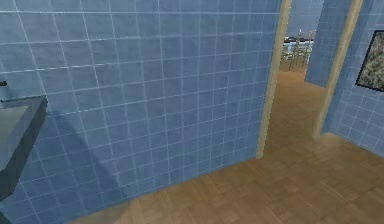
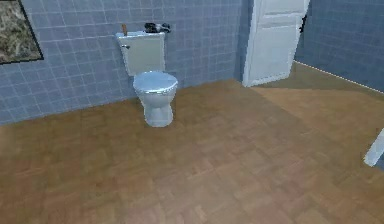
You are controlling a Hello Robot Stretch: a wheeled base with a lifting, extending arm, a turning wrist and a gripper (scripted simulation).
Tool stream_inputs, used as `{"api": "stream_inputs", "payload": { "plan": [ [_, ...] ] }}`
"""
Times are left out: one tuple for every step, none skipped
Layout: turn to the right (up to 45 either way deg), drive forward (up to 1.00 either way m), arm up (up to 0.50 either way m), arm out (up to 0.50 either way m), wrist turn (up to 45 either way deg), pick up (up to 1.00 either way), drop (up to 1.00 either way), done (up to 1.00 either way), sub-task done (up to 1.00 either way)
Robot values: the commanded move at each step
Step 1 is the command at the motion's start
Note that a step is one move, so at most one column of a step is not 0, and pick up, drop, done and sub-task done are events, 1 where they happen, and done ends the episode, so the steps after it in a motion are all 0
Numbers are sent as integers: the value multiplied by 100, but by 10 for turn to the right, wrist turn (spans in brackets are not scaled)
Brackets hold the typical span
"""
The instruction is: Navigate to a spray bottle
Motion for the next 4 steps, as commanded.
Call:
{"api": "stream_inputs", "payload": {
  "plan": [
    [0, 20, 0, 0, 0, 0, 0, 0, 0],
    [330, 0, 0, 0, 0, 0, 0, 0, 0],
    [0, 100, 0, 0, 0, 0, 0, 0, 0],
    [30, 0, 0, 0, 0, 0, 0, 0, 0]
  ]
}}
